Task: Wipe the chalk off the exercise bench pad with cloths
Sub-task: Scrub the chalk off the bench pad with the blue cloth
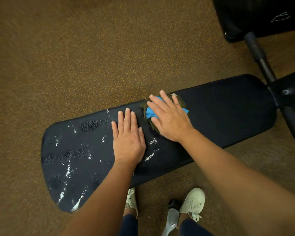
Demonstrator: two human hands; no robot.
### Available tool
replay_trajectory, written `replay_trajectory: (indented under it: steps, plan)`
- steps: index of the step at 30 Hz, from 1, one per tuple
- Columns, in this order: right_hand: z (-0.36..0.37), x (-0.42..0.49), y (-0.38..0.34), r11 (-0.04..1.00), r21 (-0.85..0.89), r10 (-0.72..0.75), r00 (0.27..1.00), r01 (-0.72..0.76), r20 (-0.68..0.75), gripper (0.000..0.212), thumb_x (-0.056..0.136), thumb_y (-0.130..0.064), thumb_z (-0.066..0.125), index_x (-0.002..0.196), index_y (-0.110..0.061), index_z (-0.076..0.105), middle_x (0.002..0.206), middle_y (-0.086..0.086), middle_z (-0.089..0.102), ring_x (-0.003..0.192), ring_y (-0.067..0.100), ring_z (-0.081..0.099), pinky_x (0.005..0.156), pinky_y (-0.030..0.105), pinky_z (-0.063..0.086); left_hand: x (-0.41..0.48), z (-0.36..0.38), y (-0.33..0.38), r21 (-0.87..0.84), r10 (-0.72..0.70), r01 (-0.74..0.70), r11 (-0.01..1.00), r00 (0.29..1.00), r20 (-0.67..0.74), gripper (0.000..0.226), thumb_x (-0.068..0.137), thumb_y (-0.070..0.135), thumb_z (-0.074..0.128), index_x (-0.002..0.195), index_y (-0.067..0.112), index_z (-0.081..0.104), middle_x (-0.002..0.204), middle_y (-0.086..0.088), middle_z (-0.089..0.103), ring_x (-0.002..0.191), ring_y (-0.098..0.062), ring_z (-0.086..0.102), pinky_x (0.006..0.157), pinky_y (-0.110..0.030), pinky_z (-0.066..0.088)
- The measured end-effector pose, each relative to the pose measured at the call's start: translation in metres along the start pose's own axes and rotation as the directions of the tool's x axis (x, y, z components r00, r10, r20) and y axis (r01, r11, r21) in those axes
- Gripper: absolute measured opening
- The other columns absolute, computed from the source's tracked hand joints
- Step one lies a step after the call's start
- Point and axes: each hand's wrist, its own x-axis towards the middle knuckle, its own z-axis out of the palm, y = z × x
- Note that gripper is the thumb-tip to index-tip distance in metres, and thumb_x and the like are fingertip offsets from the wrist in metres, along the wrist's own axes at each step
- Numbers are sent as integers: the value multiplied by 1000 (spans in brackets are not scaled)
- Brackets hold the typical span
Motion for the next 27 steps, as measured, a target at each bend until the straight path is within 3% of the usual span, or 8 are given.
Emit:
replay_trajectory:
  steps: [4, 9, 14, 20, 24, 27]
  plan:
    - [3, 15, -29, 978, 51, 205, 979, -204, -7, 56, 94, -35, 39, 146, -15, 36, 158, -1, 25, 148, 30, 5, 117, 54, -1, 0, 1, 0, 3, -6, 6, 1000, 1000, -8, 59, 97, 35, 18, 148, 5, 22, 158, -10, 15, 146, -26, 4, 117, -49, 6]
    - [-2, -1, -3, 1000, -6, -4, 1000, 4, 20, 56, 94, -38, 32, 145, -16, 38, 158, -1, 26, 148, 28, 9, 117, 53, 5, 1, -1, -4, 1, -30, 30, 1000, 999, -18, 59, 97, 35, 17, 148, 5, 23, 158, -9, 14, 146, -26, 4, 118, -47, 5]
    - [-4, 13, -21, 981, 38, 190, 982, -190, 4, 54, 96, -32, 37, 147, -15, 34, 159, -2, 20, 148, 31, 0, 115, 55, -6, 2, -3, -7, 5, -50, 50, 999, 999, -17, 60, 97, 36, 16, 148, 5, 23, 158, -10, 14, 147, -26, 3, 118, -47, 3]
    - [-2, 20, -20, 999, 41, 33, 998, -36, 53, 51, 98, -34, 34, 148, -20, 33, 160, -4, 19, 148, 27, 0, 116, 51, -6, 1, -4, -8, 6, -74, 74, 997, 997, -17, 61, 97, 36, 15, 148, 5, 23, 158, -9, 14, 147, -27, 3, 118, -47, 2]
    - [-5, 7, 14, 989, 34, 146, 989, -145, -32, 54, 93, -36, 26, 141, -18, 45, 156, -1, 29, 148, 30, 9, 116, 54, 1, 1, -7, -16, 5, -99, 99, 995, 995, -9, 61, 97, 38, 12, 150, 7, 18, 159, -7, 8, 147, -25, -4, 118, -46, -1]
    - [-5, 16, -9, 977, 76, 202, 978, -199, -42, 55, 92, -34, 24, 137, -15, 49, 154, 1, 34, 147, 33, 11, 115, 57, 0, 1, -7, -17, 9, -98, 99, 995, 995, -14, 62, 97, 39, 11, 150, 7, 18, 159, -6, 8, 147, -24, -4, 118, -47, -1]
